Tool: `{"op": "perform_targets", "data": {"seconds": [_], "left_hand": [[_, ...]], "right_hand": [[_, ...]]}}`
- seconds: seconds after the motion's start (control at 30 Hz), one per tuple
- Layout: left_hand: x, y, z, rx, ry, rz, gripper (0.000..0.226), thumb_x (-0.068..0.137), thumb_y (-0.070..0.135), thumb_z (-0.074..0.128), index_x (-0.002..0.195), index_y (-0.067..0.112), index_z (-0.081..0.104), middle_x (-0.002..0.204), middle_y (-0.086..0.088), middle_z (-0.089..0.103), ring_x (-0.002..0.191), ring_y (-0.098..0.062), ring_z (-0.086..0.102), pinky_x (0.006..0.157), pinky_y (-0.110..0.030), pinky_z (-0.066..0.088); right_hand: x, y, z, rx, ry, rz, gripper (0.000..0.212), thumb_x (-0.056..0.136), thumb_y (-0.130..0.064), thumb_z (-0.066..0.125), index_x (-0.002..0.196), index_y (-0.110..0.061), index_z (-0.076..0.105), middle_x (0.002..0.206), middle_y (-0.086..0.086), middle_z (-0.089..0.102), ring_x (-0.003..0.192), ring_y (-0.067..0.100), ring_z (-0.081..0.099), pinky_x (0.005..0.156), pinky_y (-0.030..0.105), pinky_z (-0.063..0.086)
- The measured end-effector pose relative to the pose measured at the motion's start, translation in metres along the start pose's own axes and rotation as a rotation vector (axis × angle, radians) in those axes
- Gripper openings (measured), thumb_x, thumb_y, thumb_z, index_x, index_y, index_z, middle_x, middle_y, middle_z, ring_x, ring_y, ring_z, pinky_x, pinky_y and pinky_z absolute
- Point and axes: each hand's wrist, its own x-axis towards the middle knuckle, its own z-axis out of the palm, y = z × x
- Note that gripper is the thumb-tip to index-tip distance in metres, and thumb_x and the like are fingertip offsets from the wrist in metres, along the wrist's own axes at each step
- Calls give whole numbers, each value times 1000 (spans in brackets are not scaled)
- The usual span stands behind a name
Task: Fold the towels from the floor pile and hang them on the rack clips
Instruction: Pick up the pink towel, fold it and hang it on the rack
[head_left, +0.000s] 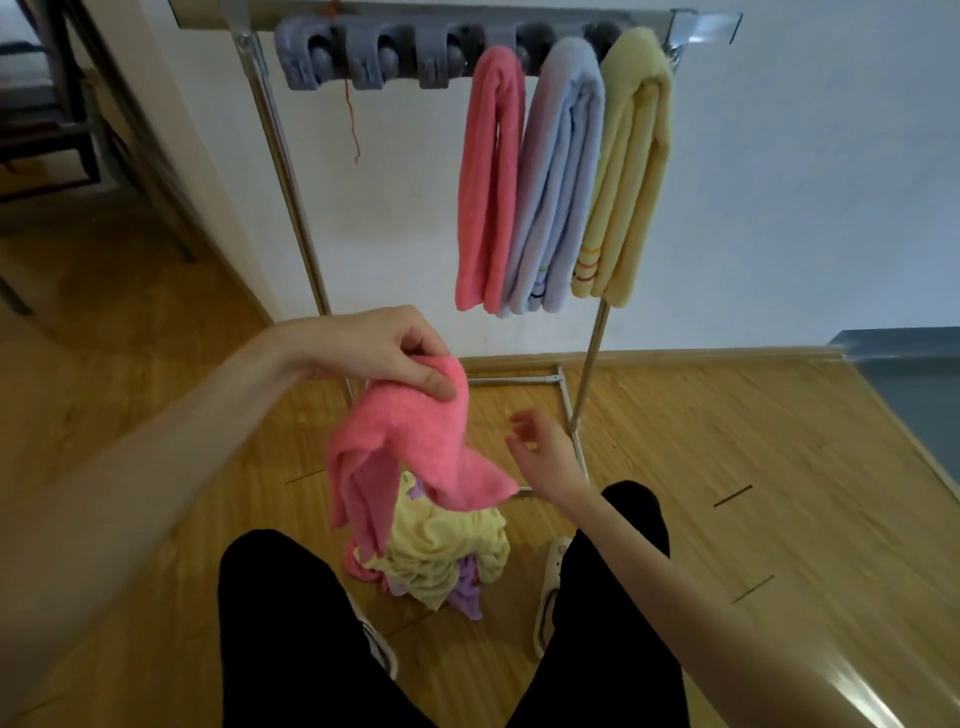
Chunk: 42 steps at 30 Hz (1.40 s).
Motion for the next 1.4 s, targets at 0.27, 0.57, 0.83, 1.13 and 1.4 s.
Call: {"op": "perform_targets", "data": {"seconds": [0.27, 0.57, 0.83, 1.13, 1.4], "left_hand": [[9, 6, 4, 30, -122, -22, 34, 86, 22, 67, 59, 43, 68, 62, 20, 61, 64, 1, 59, 59, -13, 43], [-7, -18, -7, -21, -11, -107, 29, 81, 35, 68, 88, 7, 74, 86, -14, 71, 77, -21, 67, 65, -26, 51], [-18, -15, -35, -107, -18, -99, 43, 90, 15, 62, 128, 30, 50, 115, -9, 66, 97, -30, 67, 77, -41, 58], [8, 8, -90, 581, 213, -16, 37, 92, 1, 50, 92, 29, 74, 90, 25, 57, 89, 9, 53, 79, -8, 37], [28, 37, -147, 820, 381, -72, 45, 87, 19, 63, 130, 26, 53, 120, 6, 47, 104, -10, 43, 84, -24, 37]], "right_hand": [[3, -58, -24, 687, -589, -154, 44, 85, -18, 49, 117, 13, 55, 114, 18, 60, 110, 30, 55, 104, 45, 39], [5, -69, -63, 459, -496, -274, 23, 88, -16, 64, 83, 5, 56, 79, 9, 52, 75, 19, 52, 64, 19, 43], [34, -74, -114, 354, -265, -284, 14, 84, -21, 68, 80, -9, 61, 73, 0, 63, 69, 12, 60, 63, 23, 47], [83, -146, -144, -275, -330, -763, 30, 84, 12, 52, 96, -12, 65, 92, -8, 62, 88, 4, 59, 82, 15, 46], [122, -216, -176, -588, -145, -753, 44, 81, 12, 43, 104, -10, 73, 82, -25, 55, 74, -17, 52, 70, -1, 33]]}}
